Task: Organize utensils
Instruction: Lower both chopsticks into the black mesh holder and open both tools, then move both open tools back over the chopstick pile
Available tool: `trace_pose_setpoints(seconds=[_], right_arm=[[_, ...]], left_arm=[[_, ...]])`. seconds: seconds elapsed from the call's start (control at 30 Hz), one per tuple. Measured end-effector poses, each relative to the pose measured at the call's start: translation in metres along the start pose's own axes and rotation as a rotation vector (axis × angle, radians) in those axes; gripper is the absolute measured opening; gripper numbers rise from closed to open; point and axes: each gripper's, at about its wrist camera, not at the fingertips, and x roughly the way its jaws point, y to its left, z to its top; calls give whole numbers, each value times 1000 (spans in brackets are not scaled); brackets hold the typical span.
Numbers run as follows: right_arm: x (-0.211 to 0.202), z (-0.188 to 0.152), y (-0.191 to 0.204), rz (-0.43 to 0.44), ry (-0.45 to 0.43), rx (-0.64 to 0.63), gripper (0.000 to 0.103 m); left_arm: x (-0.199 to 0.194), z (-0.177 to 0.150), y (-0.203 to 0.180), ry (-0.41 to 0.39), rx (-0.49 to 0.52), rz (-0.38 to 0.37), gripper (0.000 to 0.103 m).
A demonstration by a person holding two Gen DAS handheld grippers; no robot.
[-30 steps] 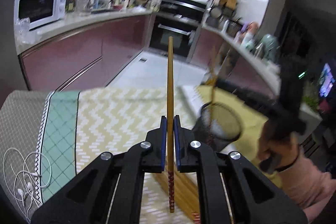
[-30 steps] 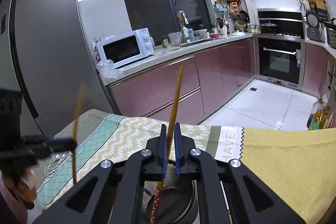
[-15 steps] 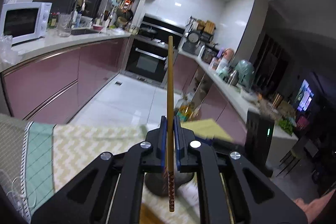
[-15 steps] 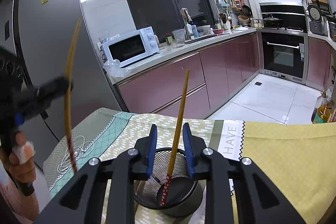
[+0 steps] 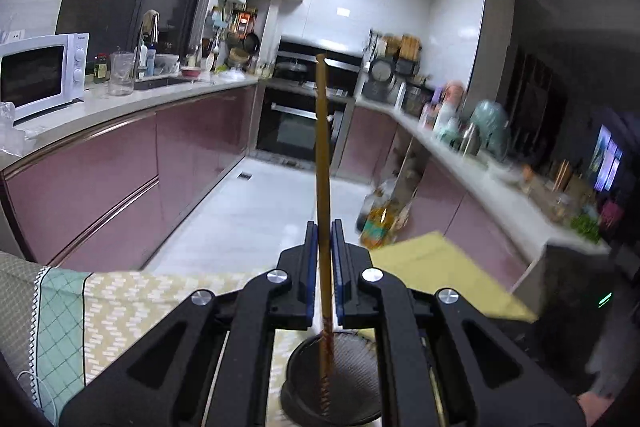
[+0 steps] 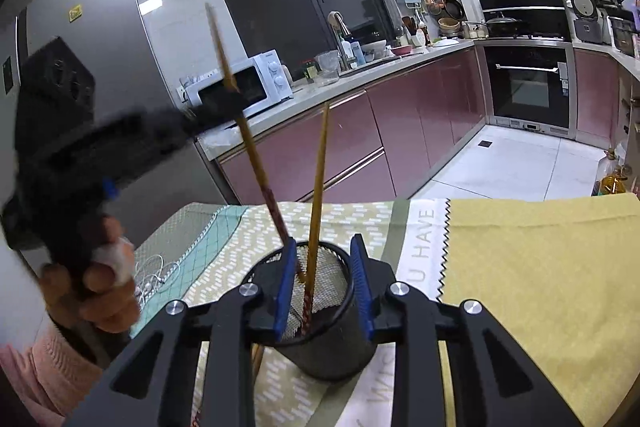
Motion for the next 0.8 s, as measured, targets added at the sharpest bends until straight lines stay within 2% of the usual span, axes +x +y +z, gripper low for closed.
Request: trace_pose_setpoints(seconds=[0.17,0.37,0.5,0.6,0.67,0.77,0.8], right_arm=[[-3,-5,0,-1,3,0,33],[-6,-10,4,6,18,-6,41],[-11,-17,9,16,34,-17,48],[-15,-22,15,14,45,-38,54],[-21,-29,19,18,55,-56,57],[-26,-35,27,36,70,-93,62],[-28,-39,32,42,79,-112,63]], left_arm=[[27,-24,9,119,17,23,8],[45,-35,24,205,1,22,12],[43,-34,24,196,9,46,37],[31,-34,25,173,23,52,40],[19,-35,28,159,28,61,46],[-7,-39,32,127,54,88,61],[-17,-42,34,123,58,104,75]])
